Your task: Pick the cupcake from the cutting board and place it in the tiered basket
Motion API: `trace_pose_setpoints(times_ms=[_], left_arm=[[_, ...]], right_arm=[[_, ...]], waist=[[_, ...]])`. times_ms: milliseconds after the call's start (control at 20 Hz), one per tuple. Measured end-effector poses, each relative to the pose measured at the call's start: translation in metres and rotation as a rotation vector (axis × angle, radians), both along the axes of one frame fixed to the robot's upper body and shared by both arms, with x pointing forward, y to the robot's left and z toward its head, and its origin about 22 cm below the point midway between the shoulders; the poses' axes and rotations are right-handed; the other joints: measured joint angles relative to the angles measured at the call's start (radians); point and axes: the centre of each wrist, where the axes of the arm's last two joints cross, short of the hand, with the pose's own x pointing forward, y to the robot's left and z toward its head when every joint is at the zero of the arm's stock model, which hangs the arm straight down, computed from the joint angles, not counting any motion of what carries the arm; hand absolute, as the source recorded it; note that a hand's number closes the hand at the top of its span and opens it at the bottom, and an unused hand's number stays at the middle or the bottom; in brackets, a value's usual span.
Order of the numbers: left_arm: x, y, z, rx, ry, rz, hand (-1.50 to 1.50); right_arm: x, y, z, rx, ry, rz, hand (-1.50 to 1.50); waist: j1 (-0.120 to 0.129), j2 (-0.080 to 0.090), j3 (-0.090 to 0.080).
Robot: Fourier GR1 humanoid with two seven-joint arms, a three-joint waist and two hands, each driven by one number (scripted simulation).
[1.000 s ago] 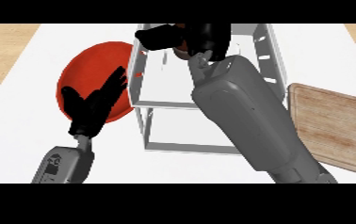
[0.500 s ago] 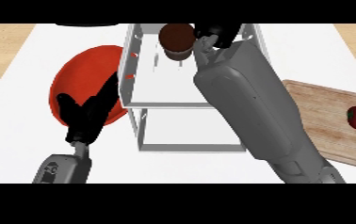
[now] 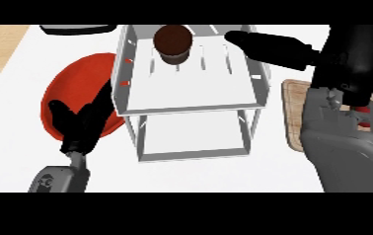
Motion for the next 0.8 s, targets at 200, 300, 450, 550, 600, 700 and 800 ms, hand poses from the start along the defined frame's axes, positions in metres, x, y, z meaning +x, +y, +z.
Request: trace_pose_setpoints(times_ms=[200, 300, 450, 550, 600, 700, 800], left_arm=[[-0.002, 0.009, -0.002, 0.007, -0.004, 0.015, 0.0], [0.0, 0.009, 0.0, 0.004, -0.011, 0.018, 0.0], [-0.004, 0.011, -0.002, 0.003, -0.008, 0.024, 0.0], [-0.004, 0.012, -0.002, 0.007, -0.01, 0.029, 0.0], [-0.007, 0.013, -0.003, 0.007, -0.01, 0.029, 0.0], [-0.005, 0.012, -0.002, 0.007, -0.01, 0.033, 0.0], [-0.006, 0.011, -0.002, 0.003, -0.006, 0.036, 0.0]], right_arm=[[-0.044, -0.039, -0.003, -0.03, 0.028, 0.061, -1.5], [-0.066, -0.059, -0.005, -0.048, 0.044, 0.084, -1.5], [-0.104, -0.085, -0.001, -0.064, 0.052, 0.112, -1.5], [-0.117, -0.101, -0.001, -0.08, 0.079, 0.097, -1.5], [-0.121, -0.108, -0.001, -0.085, 0.095, 0.087, -1.5], [-0.129, -0.123, -0.001, -0.083, 0.116, 0.072, -1.5], [-0.139, -0.136, 0.0, -0.086, 0.131, 0.075, -1.5]], waist=[[-0.013, 0.0, 0.0], [-0.017, 0.001, 0.0], [-0.023, 0.0, 0.001], [-0.024, 0.001, 0.001], [-0.023, 0.001, 0.001], [-0.027, 0.001, 0.002], [-0.033, 0.0, 0.003]])
